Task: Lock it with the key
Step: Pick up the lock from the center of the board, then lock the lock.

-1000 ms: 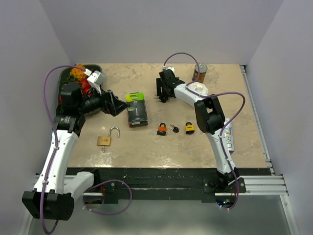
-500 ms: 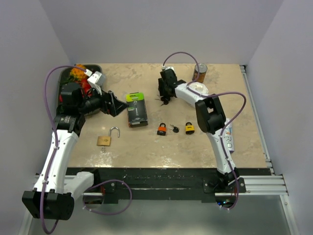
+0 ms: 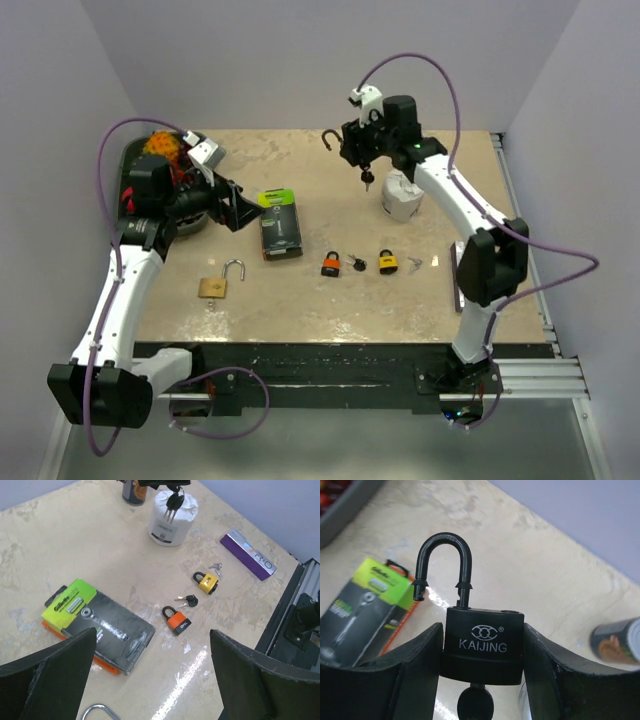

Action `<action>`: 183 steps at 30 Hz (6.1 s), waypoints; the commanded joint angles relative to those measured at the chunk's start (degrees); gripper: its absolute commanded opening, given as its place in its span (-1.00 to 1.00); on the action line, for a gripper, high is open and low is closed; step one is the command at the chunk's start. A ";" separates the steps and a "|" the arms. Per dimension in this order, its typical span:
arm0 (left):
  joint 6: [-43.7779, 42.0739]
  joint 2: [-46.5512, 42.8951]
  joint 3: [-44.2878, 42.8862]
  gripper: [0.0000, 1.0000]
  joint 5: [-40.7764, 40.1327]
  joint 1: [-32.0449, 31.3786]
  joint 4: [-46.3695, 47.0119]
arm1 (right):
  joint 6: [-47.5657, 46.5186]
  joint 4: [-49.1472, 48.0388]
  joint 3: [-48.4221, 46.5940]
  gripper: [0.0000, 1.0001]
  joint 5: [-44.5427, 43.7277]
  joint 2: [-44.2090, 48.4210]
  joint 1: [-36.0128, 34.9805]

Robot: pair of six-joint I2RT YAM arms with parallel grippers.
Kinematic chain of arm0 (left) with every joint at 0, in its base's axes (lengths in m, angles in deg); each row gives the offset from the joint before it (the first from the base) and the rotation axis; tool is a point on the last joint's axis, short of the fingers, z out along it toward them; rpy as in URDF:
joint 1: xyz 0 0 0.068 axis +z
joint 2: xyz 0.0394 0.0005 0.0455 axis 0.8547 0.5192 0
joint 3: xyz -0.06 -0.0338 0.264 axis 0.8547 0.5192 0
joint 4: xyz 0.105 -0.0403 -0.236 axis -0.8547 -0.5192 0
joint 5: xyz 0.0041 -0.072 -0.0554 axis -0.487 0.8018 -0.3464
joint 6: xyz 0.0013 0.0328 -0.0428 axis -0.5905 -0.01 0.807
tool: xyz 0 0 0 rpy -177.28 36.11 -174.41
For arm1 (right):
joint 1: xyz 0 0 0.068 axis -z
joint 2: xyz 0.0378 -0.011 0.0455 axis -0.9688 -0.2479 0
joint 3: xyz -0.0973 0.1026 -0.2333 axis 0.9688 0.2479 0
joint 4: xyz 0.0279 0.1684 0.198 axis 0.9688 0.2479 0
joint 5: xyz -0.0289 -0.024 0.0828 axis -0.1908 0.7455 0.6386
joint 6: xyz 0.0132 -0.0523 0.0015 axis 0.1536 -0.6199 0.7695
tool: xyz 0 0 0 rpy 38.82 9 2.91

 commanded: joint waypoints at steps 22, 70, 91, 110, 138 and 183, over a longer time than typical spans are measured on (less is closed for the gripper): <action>6.07 -4.42 14.04 0.67 21.43 -12.15 10.01 | -48.51 19.03 21.86 -1.00 20.03 39.22 -20.20; 10.91 -1.44 15.98 0.38 18.52 -24.02 10.04 | -50.62 18.16 22.13 -1.00 9.31 37.20 -31.64; 22.34 -2.31 22.92 -0.24 18.87 -24.37 25.60 | -47.81 16.22 22.04 -1.00 6.93 37.03 -31.73; 20.94 -4.86 21.00 -1.00 21.94 -24.28 27.10 | -44.92 20.53 20.10 0.90 7.55 35.61 -31.64; 2.73 -1.70 7.98 -1.00 22.39 -23.58 9.32 | -31.37 21.49 25.64 0.86 28.11 39.85 -20.30; -20.44 -2.76 3.60 -0.11 8.76 -22.97 -11.91 | -11.59 12.96 27.23 -1.00 38.84 35.18 -18.89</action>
